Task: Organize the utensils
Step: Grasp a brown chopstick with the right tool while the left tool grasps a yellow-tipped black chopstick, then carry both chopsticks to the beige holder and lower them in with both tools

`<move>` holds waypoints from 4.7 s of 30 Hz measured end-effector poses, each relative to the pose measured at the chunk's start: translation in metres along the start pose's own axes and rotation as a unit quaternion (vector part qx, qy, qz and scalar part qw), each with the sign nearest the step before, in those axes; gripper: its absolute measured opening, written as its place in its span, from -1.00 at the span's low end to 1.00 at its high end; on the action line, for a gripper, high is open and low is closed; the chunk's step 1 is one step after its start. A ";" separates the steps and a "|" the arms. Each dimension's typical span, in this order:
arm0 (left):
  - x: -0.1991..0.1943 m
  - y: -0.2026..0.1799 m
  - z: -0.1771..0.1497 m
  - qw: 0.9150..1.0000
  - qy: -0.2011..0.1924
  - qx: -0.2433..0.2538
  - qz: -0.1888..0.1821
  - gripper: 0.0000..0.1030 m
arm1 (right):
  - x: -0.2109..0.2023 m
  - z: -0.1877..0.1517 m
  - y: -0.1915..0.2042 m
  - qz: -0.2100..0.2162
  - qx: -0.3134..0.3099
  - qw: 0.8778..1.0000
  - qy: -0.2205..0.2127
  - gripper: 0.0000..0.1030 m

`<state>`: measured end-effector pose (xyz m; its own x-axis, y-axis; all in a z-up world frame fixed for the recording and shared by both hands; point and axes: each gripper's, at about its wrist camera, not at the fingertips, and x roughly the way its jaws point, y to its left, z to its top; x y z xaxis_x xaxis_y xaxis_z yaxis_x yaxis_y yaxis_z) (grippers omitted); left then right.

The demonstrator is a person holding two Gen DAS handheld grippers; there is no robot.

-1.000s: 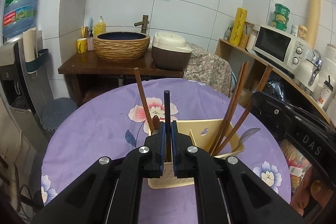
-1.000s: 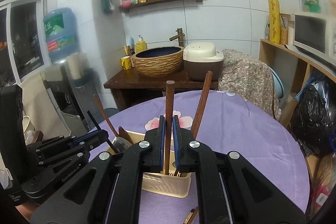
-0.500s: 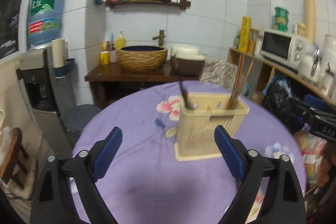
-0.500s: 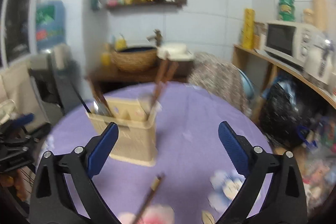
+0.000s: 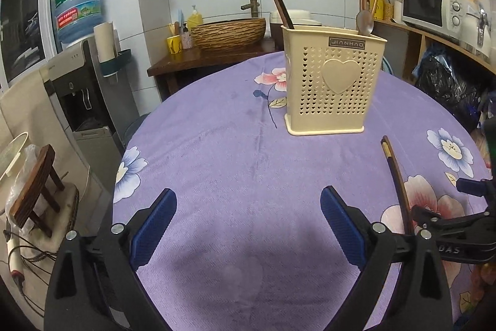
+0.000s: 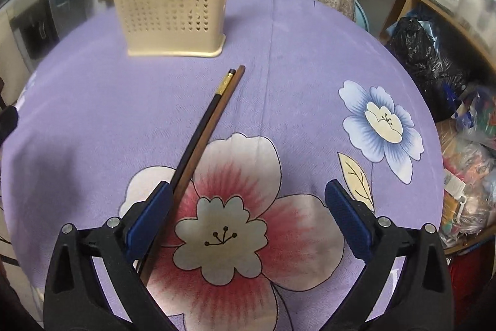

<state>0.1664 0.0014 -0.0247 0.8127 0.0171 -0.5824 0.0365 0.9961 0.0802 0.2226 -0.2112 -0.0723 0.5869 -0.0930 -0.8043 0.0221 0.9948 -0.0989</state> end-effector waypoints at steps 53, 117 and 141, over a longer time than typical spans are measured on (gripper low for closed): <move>-0.008 -0.015 -0.012 1.000 0.009 0.002 -0.026 0.81 | 0.023 0.016 0.002 0.042 0.021 0.999 0.008 0.22; 0.118 -0.134 0.039 0.978 0.145 0.098 -0.111 -0.82 | 0.063 0.056 -0.083 0.082 0.153 0.985 0.013 -0.80; -0.057 -0.013 0.101 0.979 -0.077 -0.008 -0.190 -0.84 | -0.133 0.064 -0.085 0.319 0.057 0.926 -0.193 -0.85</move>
<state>0.1784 -0.0215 0.0889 0.8205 -0.3675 -0.4379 0.3457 0.9290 -0.1320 0.1943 -0.2805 0.0804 0.7548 0.5152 -0.4062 -0.3562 0.8417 0.4057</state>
